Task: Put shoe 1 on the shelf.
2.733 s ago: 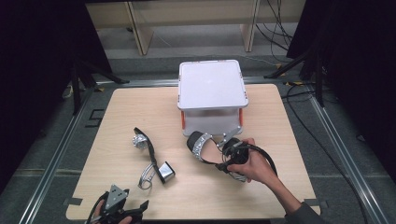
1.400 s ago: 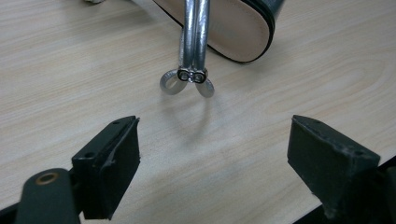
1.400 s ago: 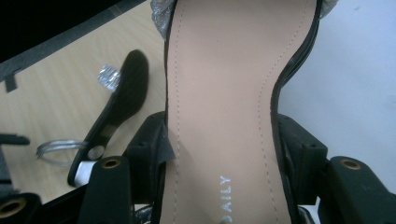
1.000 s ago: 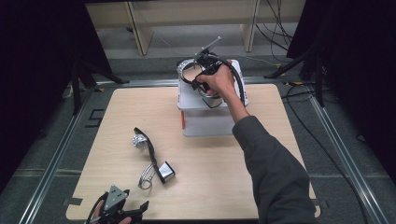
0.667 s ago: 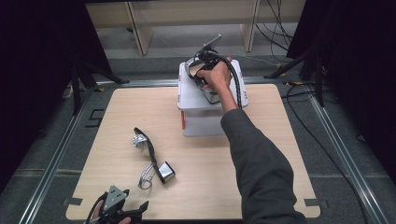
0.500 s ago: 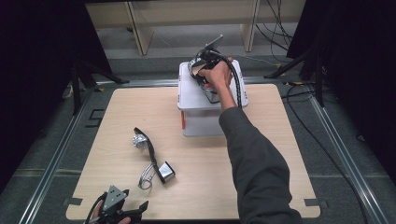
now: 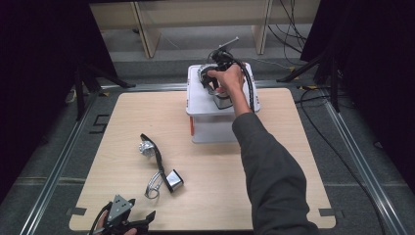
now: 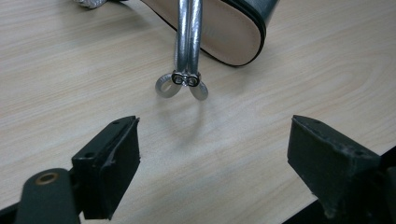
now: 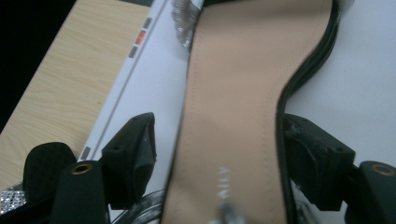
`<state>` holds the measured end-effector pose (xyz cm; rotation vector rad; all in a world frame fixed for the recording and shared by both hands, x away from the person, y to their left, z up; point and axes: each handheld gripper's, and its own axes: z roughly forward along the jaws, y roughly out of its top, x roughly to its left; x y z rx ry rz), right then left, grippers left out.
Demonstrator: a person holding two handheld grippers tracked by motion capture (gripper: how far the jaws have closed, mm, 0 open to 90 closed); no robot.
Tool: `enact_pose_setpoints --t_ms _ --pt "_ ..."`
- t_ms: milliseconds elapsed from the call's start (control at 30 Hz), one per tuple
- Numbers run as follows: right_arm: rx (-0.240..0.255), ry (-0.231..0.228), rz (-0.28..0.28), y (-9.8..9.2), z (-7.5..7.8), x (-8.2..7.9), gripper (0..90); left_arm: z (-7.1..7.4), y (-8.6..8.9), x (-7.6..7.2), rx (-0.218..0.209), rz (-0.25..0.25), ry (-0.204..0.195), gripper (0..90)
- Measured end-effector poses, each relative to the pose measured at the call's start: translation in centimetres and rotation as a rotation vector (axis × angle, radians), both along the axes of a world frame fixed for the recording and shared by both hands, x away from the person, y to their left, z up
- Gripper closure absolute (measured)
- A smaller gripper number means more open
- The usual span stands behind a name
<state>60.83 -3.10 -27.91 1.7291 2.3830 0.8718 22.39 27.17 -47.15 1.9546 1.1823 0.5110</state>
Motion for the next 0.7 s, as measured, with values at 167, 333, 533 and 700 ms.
enact_pose_setpoints --t_ms 167,333,533,700 --pt "0.028 -0.033 0.081 -1.2 1.1 -1.0 23.7 0.1 0.0 -0.1 0.029 -0.003 0.009 16.6" --pt "0.092 -0.048 0.103 -2.9 1.2 -1.7 24.9 -0.1 -0.1 -0.1 0.003 0.008 0.005 16.6" --pt "0.169 -0.032 0.134 -4.1 1.1 -2.3 23.2 -0.1 -0.2 0.0 0.02 -0.003 0.01 16.6" --pt "0.139 -0.033 0.12 -2.9 0.9 -2.4 15.6 -0.2 -0.1 0.0 0.01 -0.002 0.005 16.6"
